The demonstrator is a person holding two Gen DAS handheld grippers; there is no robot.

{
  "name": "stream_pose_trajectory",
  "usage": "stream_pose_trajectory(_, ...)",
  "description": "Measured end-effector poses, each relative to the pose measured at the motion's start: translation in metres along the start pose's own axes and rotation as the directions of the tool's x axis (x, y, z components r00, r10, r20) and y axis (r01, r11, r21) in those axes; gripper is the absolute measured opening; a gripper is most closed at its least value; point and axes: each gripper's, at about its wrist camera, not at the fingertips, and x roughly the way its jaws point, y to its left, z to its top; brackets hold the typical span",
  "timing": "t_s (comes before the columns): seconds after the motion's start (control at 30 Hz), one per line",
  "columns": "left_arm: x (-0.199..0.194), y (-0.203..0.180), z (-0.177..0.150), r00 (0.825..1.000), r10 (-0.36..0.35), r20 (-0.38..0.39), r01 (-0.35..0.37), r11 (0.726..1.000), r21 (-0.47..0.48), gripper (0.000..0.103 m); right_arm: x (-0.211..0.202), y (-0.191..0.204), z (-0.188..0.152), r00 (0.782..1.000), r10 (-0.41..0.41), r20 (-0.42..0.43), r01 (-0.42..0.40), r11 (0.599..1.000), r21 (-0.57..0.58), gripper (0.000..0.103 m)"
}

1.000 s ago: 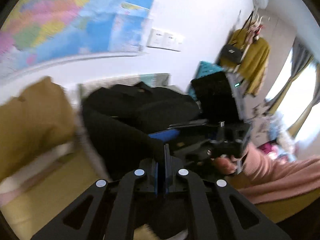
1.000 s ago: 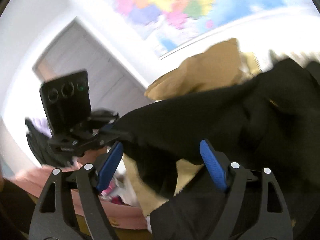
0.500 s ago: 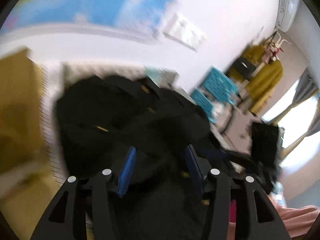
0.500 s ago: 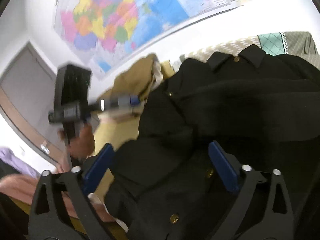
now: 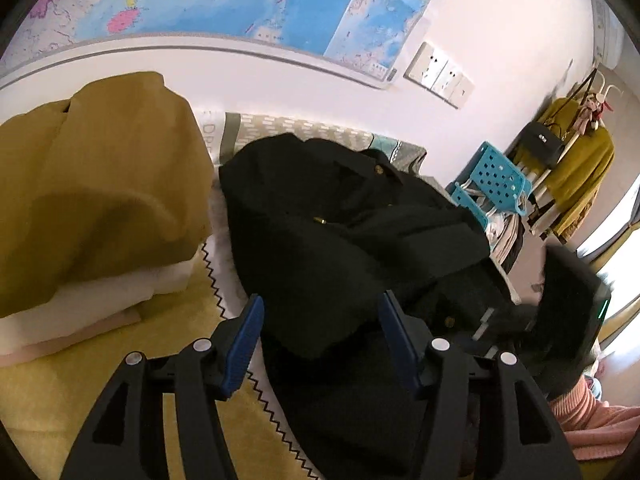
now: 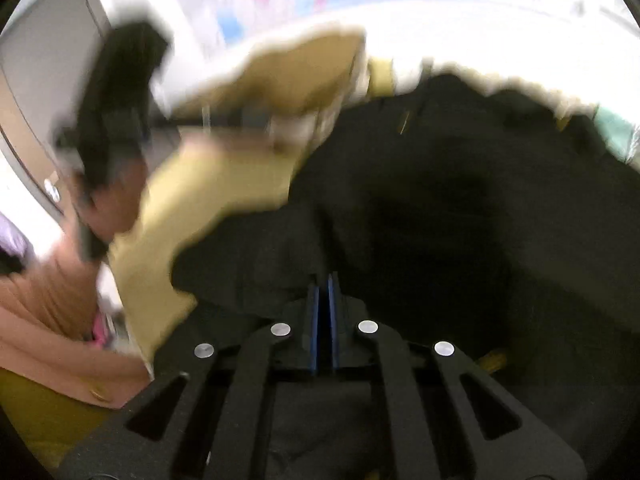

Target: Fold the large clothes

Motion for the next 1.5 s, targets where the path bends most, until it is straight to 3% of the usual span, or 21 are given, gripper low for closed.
stream_pose_trajectory(0.07, -0.003, -0.002, 0.003, 1.000, 0.009, 0.020, -0.009, 1.000, 0.003, 0.057, -0.036, -0.020, 0.017, 0.995, -0.001, 0.098, -0.004, 0.999, 0.045, 0.003)
stream_pose_trajectory(0.17, -0.005, -0.004, 0.004, 0.999, 0.027, 0.047, -0.028, 0.999, 0.021, 0.057, -0.100, -0.070, 0.035, 0.961, -0.056, 0.271, 0.008, 0.984, 0.177, 0.003)
stream_pose_trajectory(0.23, 0.004, -0.010, 0.002, 0.998, 0.053, 0.036, -0.054, 0.998, 0.041, 0.057, -0.117, -0.101, 0.028, 0.949, -0.088, 0.302, 0.002, 0.962, 0.273, 0.004)
stream_pose_trajectory(0.27, 0.011, -0.013, 0.000, 0.998, 0.059, 0.019, -0.060, 0.997, 0.051, 0.057, -0.121, -0.117, 0.022, 0.946, -0.119, 0.301, 0.016, 0.946, 0.323, 0.012)
stream_pose_trajectory(0.3, 0.019, -0.015, -0.002, 0.998, 0.066, 0.000, -0.066, 0.996, 0.061, 0.057, -0.122, -0.137, 0.010, 0.947, -0.172, 0.271, 0.055, 0.919, 0.390, 0.038)
stream_pose_trajectory(0.37, 0.035, -0.020, -0.005, 0.995, 0.097, -0.037, -0.094, 0.992, 0.079, 0.057, -0.115, -0.170, -0.017, 0.953, -0.241, 0.183, 0.121, 0.858, 0.499, 0.063)
stream_pose_trajectory(0.47, 0.052, -0.024, -0.005, 0.989, 0.135, -0.056, -0.129, 0.986, 0.102, 0.057, -0.110, -0.188, -0.049, 0.963, -0.244, 0.115, 0.141, 0.819, 0.556, 0.066)
stream_pose_trajectory(0.63, 0.062, -0.032, 0.004, 0.988, 0.150, -0.039, -0.144, 0.982, 0.122, 0.057, -0.113, -0.189, -0.047, 0.962, -0.228, 0.148, 0.110, 0.824, 0.555, 0.097)
stream_pose_trajectory(0.7, 0.066, -0.038, 0.005, 0.986, 0.165, -0.030, -0.159, 0.977, 0.140, 0.057, -0.109, -0.201, -0.034, 0.958, -0.250, 0.139, 0.130, 0.812, 0.569, 0.098)
stream_pose_trajectory(0.83, 0.080, -0.052, 0.004, 0.984, 0.169, -0.049, -0.156, 0.969, 0.192, 0.064, -0.079, -0.235, -0.014, 0.982, -0.163, 0.100, 0.060, 0.760, 0.648, 0.098)
stream_pose_trajectory(0.93, 0.095, -0.053, -0.003, 0.976, 0.205, -0.074, -0.186, 0.961, 0.207, 0.065, -0.051, -0.247, 0.005, 0.988, -0.133, 0.073, 0.054, 0.760, 0.648, 0.092)
stream_pose_trajectory(0.97, 0.096, -0.054, -0.004, 0.975, 0.209, -0.074, -0.190, 0.959, 0.211, 0.065, -0.049, -0.248, 0.009, 0.988, -0.138, 0.073, 0.059, 0.762, 0.644, 0.069)
stream_pose_trajectory(1.0, 0.096, -0.053, -0.005, 0.975, 0.209, -0.071, -0.190, 0.959, 0.212, 0.065, -0.047, -0.250, 0.015, 0.988, -0.119, 0.098, 0.029, 0.767, 0.641, 0.035)
stream_pose_trajectory(1.07, 0.094, -0.050, -0.005, 0.977, 0.202, -0.070, -0.184, 0.962, 0.204, 0.064, -0.050, -0.252, 0.024, 0.988, -0.061, 0.140, -0.041, 0.775, 0.631, 0.015)
stream_pose_trajectory(1.17, 0.092, -0.045, -0.002, 0.974, 0.216, -0.065, -0.201, 0.962, 0.184, 0.054, -0.097, -0.232, 0.038, 0.951, -0.076, 0.299, -0.101, 0.841, 0.532, 0.014)
stream_pose_trajectory(1.27, 0.089, -0.040, -0.003, 0.964, 0.263, -0.042, -0.251, 0.950, 0.183, 0.049, -0.170, -0.210, 0.026, 0.849, -0.081, 0.523, -0.166, 0.897, 0.409, 0.007)
stream_pose_trajectory(1.3, 0.089, -0.037, -0.004, 0.960, 0.276, -0.041, -0.265, 0.948, 0.178, 0.049, -0.184, -0.207, 0.015, 0.839, -0.085, 0.538, -0.161, 0.905, 0.395, 0.008)
stream_pose_trajectory(1.37, 0.089, -0.034, -0.006, 0.959, 0.278, -0.047, -0.266, 0.948, 0.175, 0.049, -0.183, -0.208, -0.006, 0.885, -0.143, 0.444, -0.059, 0.910, 0.410, 0.015)
stream_pose_trajectory(1.4, 0.089, -0.033, -0.008, 0.958, 0.281, -0.051, -0.267, 0.946, 0.181, 0.049, -0.170, -0.214, -0.021, 0.922, -0.199, 0.332, 0.033, 0.895, 0.444, 0.016)
stream_pose_trajectory(1.47, 0.089, -0.033, -0.011, 0.956, 0.287, -0.057, -0.272, 0.943, 0.191, 0.049, -0.144, -0.235, -0.056, 0.966, -0.226, 0.126, 0.125, 0.835, 0.537, 0.021)
stream_pose_trajectory(1.5, 0.087, -0.034, -0.012, 0.956, 0.288, -0.057, -0.272, 0.942, 0.196, 0.049, -0.139, -0.242, -0.068, 0.969, -0.234, 0.076, 0.150, 0.809, 0.569, 0.022)
